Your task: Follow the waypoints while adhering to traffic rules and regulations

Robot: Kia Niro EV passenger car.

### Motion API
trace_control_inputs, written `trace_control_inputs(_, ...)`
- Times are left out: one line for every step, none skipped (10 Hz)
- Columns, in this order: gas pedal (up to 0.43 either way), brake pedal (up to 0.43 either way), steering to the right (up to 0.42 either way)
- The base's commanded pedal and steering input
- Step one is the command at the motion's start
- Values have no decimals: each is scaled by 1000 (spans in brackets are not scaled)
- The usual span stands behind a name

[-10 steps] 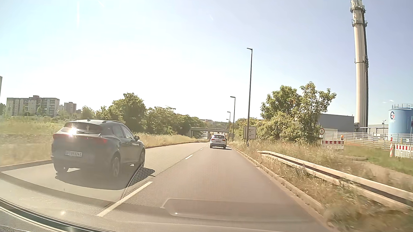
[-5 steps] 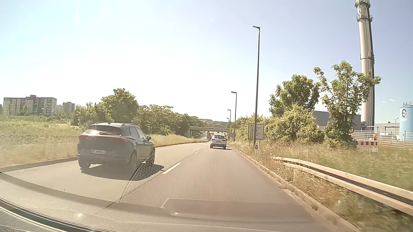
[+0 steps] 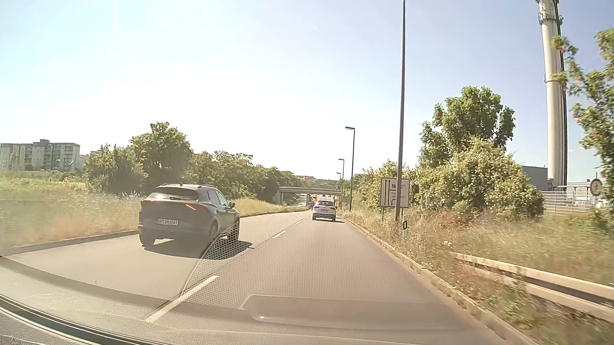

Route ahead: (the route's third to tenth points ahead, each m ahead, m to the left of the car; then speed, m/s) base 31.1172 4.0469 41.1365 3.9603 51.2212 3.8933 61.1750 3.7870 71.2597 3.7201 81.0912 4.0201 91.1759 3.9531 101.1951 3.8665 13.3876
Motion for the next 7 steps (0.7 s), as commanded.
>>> trace_control_inputs(150, 24, 0)
trace_control_inputs(130, 24, 1)
trace_control_inputs(87, 24, 1)
trace_control_inputs(67, 24, 1)
trace_control_inputs(39, 24, 1)
trace_control_inputs(8, 24, 1)
trace_control_inputs(0, 24, 1)
